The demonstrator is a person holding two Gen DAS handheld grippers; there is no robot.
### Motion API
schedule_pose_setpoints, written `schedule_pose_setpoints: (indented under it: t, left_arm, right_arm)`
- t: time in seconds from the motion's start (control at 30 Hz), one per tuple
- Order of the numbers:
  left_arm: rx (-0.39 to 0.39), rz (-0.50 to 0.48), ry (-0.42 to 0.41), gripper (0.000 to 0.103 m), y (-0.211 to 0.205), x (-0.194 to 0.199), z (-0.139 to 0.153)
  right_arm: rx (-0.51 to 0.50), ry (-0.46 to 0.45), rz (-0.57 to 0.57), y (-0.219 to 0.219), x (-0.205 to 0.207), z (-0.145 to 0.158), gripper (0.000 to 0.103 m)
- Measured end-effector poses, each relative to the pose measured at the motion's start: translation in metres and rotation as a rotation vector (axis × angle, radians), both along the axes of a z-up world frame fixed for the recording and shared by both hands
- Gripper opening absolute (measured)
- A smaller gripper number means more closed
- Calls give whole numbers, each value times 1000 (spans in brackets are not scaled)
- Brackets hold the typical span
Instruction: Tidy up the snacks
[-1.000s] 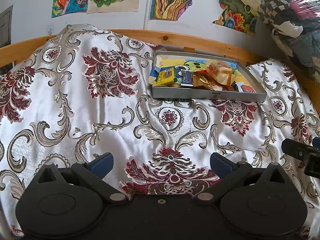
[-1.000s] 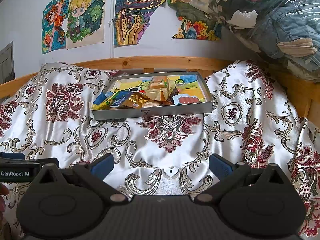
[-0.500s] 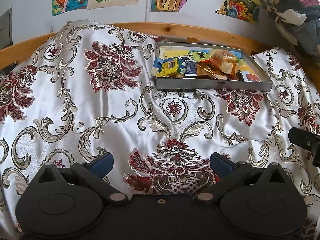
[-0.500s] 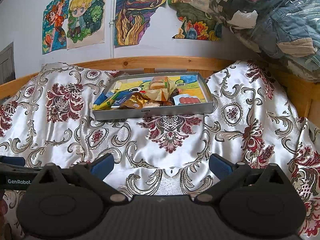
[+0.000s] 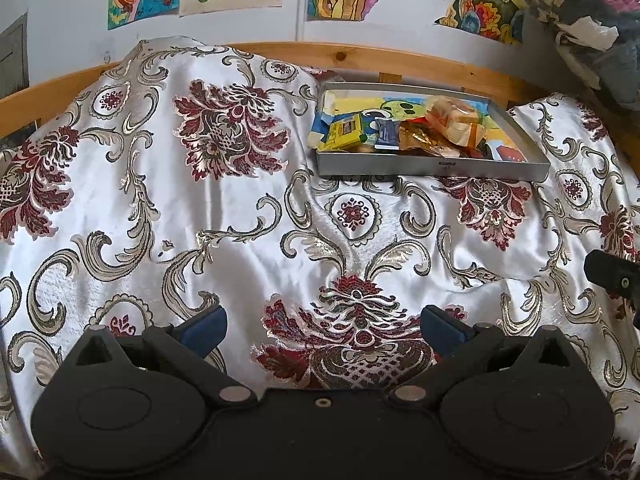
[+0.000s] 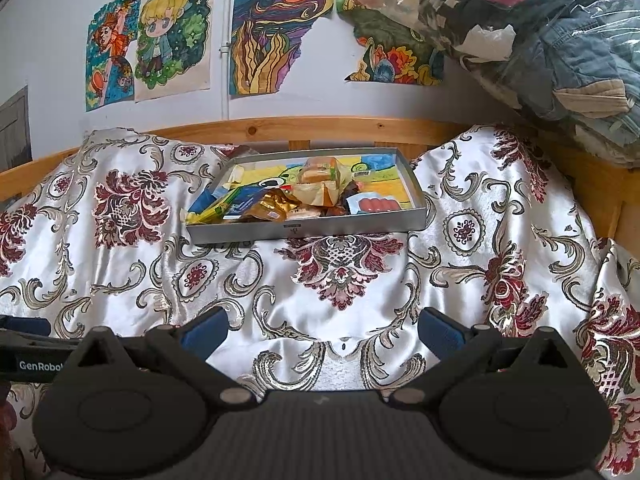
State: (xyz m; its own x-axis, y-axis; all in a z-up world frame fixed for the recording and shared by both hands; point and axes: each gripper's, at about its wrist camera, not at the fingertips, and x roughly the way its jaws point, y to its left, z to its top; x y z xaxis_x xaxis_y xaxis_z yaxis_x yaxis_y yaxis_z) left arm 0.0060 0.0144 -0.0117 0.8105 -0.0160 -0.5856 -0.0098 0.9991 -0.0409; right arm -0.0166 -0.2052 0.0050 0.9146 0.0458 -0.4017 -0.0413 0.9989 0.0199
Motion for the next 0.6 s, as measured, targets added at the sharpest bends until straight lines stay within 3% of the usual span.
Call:
schedule_pose_setpoints:
  t: [0.6]
  left_arm:
    - [34, -24, -45, 102, -7, -5, 4]
  right_arm:
    - [0, 1, 0, 0, 0, 0, 103]
